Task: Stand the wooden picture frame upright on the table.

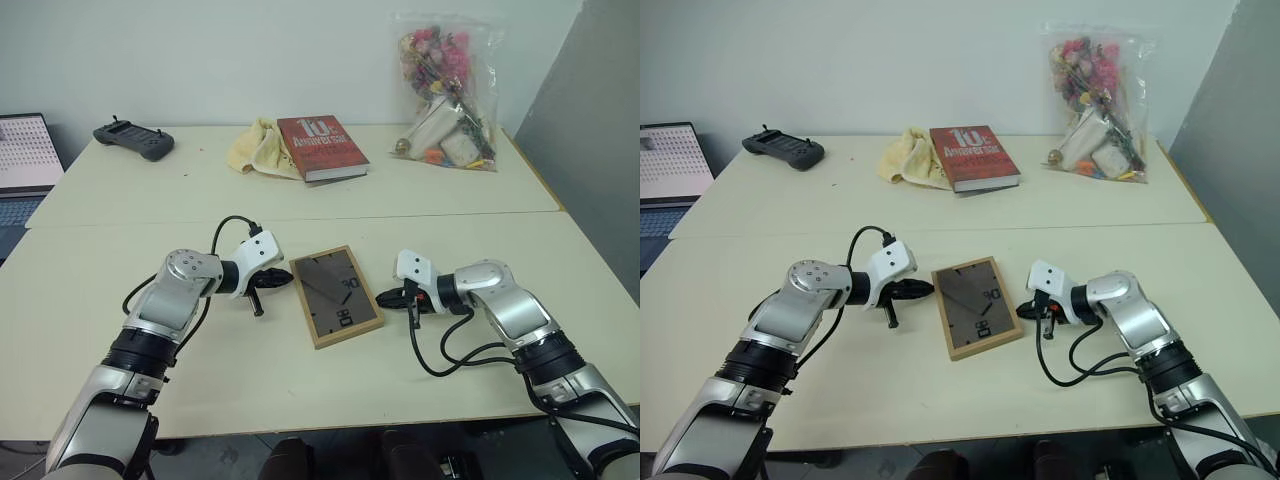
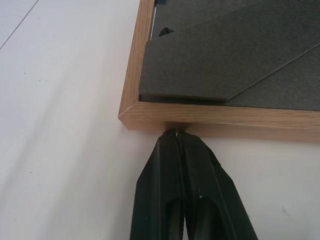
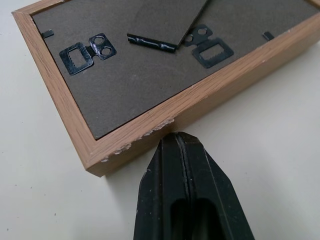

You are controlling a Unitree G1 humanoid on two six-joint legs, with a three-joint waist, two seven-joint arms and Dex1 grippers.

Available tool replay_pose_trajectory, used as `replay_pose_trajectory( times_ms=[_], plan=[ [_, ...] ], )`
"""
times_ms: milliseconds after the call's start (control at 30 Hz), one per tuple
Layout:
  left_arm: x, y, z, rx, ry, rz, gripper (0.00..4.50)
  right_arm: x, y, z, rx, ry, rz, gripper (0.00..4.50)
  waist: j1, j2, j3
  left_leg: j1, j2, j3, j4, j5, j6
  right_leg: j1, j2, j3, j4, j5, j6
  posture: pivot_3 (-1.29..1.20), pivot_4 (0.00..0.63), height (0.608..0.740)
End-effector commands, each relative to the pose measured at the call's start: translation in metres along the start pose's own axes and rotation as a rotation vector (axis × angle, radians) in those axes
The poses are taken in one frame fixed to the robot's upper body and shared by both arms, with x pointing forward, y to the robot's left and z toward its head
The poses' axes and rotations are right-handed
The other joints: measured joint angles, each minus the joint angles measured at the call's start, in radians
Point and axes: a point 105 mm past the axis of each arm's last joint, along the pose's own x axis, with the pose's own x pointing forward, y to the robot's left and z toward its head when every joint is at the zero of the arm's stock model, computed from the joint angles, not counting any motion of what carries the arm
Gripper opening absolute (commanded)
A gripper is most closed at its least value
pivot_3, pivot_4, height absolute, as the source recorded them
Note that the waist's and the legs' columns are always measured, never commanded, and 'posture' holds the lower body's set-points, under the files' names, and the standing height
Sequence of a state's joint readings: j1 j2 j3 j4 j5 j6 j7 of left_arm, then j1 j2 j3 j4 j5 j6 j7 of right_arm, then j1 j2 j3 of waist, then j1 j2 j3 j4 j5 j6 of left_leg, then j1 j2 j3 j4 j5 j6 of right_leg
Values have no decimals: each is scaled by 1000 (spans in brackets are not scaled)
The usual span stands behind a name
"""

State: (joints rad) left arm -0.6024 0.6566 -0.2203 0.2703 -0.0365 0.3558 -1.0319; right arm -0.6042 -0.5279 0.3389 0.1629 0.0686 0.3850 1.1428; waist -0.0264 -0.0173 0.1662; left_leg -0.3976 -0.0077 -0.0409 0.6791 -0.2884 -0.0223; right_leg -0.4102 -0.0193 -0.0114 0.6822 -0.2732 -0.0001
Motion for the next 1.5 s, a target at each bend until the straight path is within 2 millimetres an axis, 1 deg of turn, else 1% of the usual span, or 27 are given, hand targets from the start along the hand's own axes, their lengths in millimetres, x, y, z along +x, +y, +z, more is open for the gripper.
replay_pose_trajectory(
  times_ms=[33, 133, 233, 367, 467, 567, 633, 667, 767, 833, 867, 900, 967, 1000, 1033, 1167, 1267, 1400, 1500],
  plan=[
    [0, 8, 14, 42, -46, 50, 114, -3, 3, 13, -22, -52, 18, 0, 0, 0, 0, 0, 0, 0, 0, 0, 0, 0, 0, 0, 0, 0, 0, 0, 150, 740],
    [5, 13, 19, 19, -79, 89, 114, -5, 9, 20, 16, -101, 60, 0, 3, 0, 0, 0, 0, 0, 0, 0, 0, 0, 0, 0, 0, 0, 0, 0, 150, 740],
    [10, 16, 23, 19, -97, 113, 114, -5, 15, 23, -2, -105, 95, 0, 3, 0, 0, 0, 0, 0, 0, 0, 0, 0, 0, 0, 0, 0, 0, 0, 150, 740],
    [15, 14, 21, 20, -85, 113, 114, -2, 13, 17, -15, -72, 79, 0, 2, 0, 0, 0, 0, 0, 1, 0, 0, 0, 0, 0, 0, 0, 0, 0, 150, 740],
    [2, 14, 11, 16, -59, 100, 114, -5, -6, 4, -34, -3, -25, 0, 1, 0, 0, 0, 0, 0, 1, 0, 0, 0, 0, 0, 0, 0, 0, 0, 150, 740],
    [-23, 17, 0, -51, -52, 92, 114, -15, -28, -3, -48, 31, -149, 0, -3, 0, 0, 0, 0, 0, 0, 0, -1, 0, 0, 0, 0, 0, 0, 0, 150, 740],
    [-40, 15, -2, -153, -80, 56, 446, -22, -32, -1, -58, 10, -172, 0, -5, 0, 0, 0, 0, 0, 0, 0, -1, -1, 0, 1, 0, 0, 0, 0, 150, 740],
    [-50, 14, 0, -262, -114, 29, 545, -27, -32, 2, -48, -17, -179, 0, -4, 0, 0, 0, 0, 0, 0, 0, -1, -1, 0, 1, 0, 0, 0, 0, 150, 740],
    [-73, -6, 9, -536, -169, -150, 1310, -35, -26, 5, -40, -53, -170, 0, -2, 0, 0, -1, 0, 0, 0, 0, 0, -1, 0, 0, 0, 0, 0, 0, 150, 740],
    [-83, -20, 12, -683, -171, -268, 1749, -37, -23, 2, -44, -46, -166, 0, 0, 0, 0, -1, 0, -1, 0, 0, 0, 0, 0, -1, -1, 0, 0, 0, 150, 740],
    [-86, -24, 13, -728, -169, -302, 1938, -37, -23, 1, -44, -43, -166, 0, 0, 0, 0, -1, 0, -1, 1, 0, 0, 1, 0, -1, -1, 0, 0, 0, 150, 740],
    [-89, -28, 14, -840, -170, -358, 2194, -37, -22, 0, -43, -39, -169, 0, 0, 0, 0, 0, 0, -1, 1, 0, 0, 1, 0, -1, -1, 0, 0, 0, 150, 740],
    [-93, -33, 16, -980, -173, -438, 2629, -35, -22, -1, -40, -38, -173, 0, -1, 0, 0, 0, 0, -1, 1, 0, 0, 2, 0, -1, 0, 0, 0, 0, 150, 740],
    [-92, -36, 16, -1036, -173, -470, 2774, -34, -22, -1, -40, -39, -173, 0, -3, 0, 0, 1, -1, -1, 1, 0, 0, 1, 0, -1, 0, 0, 0, 0, 150, 740],
    [-91, -37, 16, -1065, -171, -483, 3029, -33, -21, 0, -40, -40, -172, 0, -4, 0, 0, 1, 0, -1, 0, 0, 0, 1, 0, -1, 0, 0, 0, 0, 150, 740],
    [-71, -47, -2, -1109, -110, -485, 3826, -28, -14, 1, -38, -40, -149, 0, -5, 0, 0, 1, 0, -2, 0, 0, 0, 1, 1, 0, 0, 0, 0, 0, 150, 740],
    [-59, -50, -9, -1124, -98, -489, 4482, -22, -11, 0, -37, -26, -150, 0, -2, 0, 0, 1, 0, -2, 0, 0, -1, 1, 0, 0, 0, 0, 0, 0, 150, 740],
    [-48, -55, -18, -1135, -76, -502, 4494, -14, -9, 4, -36, -30, -147, 0, -2, 0, 0, 1, 0, -2, 0, 1, -1, 1, 0, 0, 0, 0, 0, 0, 150, 740],
    [-32, -57, -34, -1130, -36, -464, 4494, -4, -8, 13, -30, -58, -139, 0, -2, 0, 0, 2, 0, -1, 0, 1, -2, 1, 0, 1, 1, 0, 0, 0, 150, 740]
  ],
)
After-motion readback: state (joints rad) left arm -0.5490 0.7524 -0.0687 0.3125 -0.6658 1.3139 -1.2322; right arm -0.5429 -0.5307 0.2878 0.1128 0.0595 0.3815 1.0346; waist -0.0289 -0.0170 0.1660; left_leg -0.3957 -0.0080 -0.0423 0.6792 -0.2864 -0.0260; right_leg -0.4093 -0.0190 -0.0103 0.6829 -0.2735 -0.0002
